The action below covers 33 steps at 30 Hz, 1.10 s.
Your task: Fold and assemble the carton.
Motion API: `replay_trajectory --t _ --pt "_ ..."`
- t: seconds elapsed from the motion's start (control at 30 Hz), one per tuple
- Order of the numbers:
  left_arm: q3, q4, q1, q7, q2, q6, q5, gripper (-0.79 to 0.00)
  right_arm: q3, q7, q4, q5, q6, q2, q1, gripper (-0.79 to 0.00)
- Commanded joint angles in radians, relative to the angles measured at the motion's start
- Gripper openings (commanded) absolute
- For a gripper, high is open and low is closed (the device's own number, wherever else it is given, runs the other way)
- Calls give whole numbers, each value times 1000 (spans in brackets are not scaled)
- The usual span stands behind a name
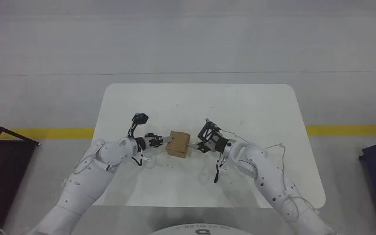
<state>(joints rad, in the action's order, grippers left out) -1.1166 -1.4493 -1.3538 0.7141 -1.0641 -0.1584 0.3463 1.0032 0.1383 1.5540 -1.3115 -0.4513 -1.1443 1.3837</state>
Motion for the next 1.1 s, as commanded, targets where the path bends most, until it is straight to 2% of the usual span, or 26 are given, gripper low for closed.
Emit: replay_trajectory --t 0.0,0.27,0.7,1.07 --pt "-1 0 -2 -1 0 0 0 0 -7 3 1 -1 1 -2 -6 0" --pt "-3 -4 -8 -4 1 -5 1 0 -29 14 -2 -11 5 -9 -24 0" --pt "-1 -18 -9 2 2 -4 20 0 -10 3 -16 -11 16 -6 2 0" --pt "15 -13 1 0 -2 5 33 0 53 -35 75 -29 24 9 49 0"
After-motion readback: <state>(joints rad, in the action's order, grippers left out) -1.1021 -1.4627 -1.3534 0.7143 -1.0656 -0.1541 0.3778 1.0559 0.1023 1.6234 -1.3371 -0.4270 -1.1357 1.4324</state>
